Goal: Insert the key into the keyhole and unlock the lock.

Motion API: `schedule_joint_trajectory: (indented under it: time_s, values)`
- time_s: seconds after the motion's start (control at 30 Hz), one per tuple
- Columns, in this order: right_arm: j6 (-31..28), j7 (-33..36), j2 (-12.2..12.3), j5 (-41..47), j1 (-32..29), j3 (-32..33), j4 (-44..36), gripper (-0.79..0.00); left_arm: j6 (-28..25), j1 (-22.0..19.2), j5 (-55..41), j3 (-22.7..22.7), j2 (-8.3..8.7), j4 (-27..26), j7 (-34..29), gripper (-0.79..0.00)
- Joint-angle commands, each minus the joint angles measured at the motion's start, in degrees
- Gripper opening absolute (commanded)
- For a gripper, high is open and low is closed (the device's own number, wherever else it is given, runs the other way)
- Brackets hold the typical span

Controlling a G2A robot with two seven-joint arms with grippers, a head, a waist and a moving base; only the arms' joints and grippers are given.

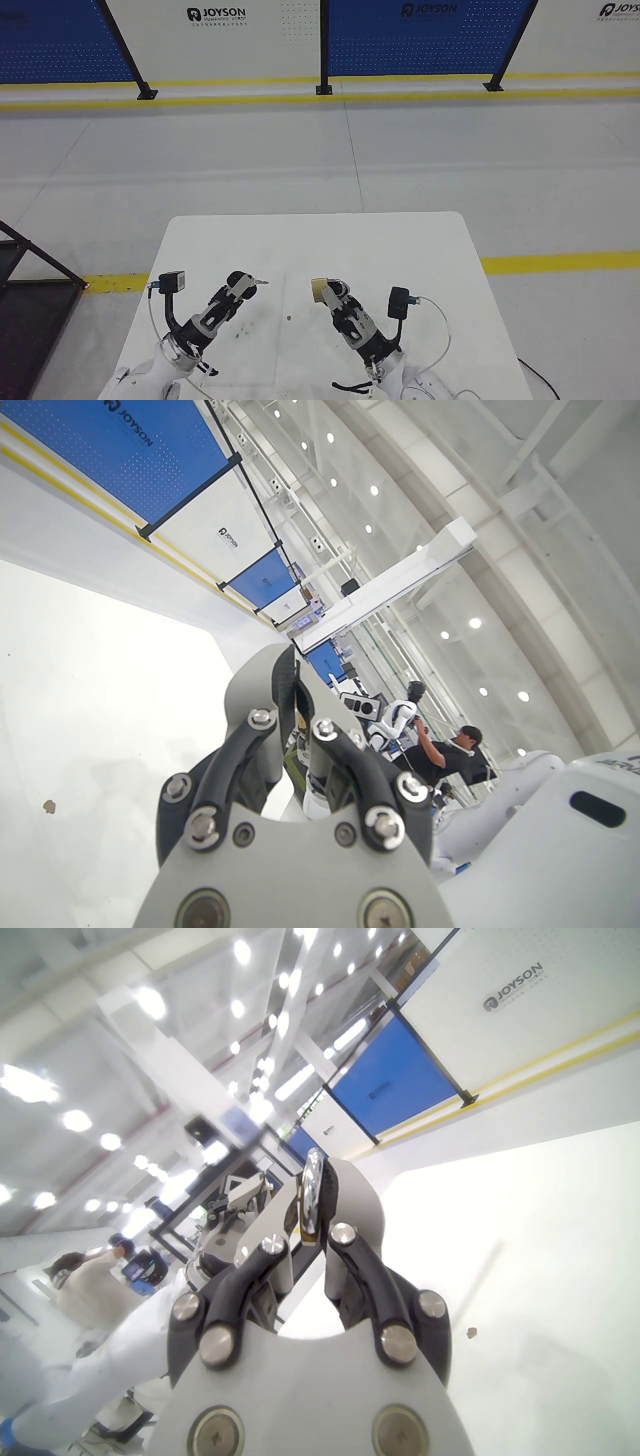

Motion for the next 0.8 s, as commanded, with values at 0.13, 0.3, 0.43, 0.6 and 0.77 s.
schedule_joint_trajectory:
  time_s: [0.13, 0.3, 0.43, 0.6, 0.77]
  values:
    - [0.0, 0.0, 0.0, 0.0, 0.0, 0.0, 0.0, -0.785, 0.0, 0.0, 0.0, 0.0, 0.0, 0.0, 0.0, -0.785]
    - [0.0, 0.0, 0.0, 0.0, 0.0, 0.0, 0.0, -0.785, 0.5, -0.4, 0.4, -0.2, -0.04, -0.1, 0.8, -0.785]
    - [-1.6, -0.1, -0.4, 5.0, 0.3, -1.4, -0.1, -0.785, -0.4, 0.3, -3.5, 2.0, -0.32, -1.2, 1.8, -0.785]
    - [-7.8, -6.1, -1.9, 10.7, 2.2, -6.2, 3.2, -0.785, -5.1, 2.1, -7.5, 5.6, -0.82, -1.1, 3.9, -0.785]
    - [-10.8, -13.2, -4.0, 10.6, 6.0, -10.8, 7.7, -0.785, -9.3, 3.3, -8.1, 9.2, -1.38, -0.5, 6.4, -0.785]
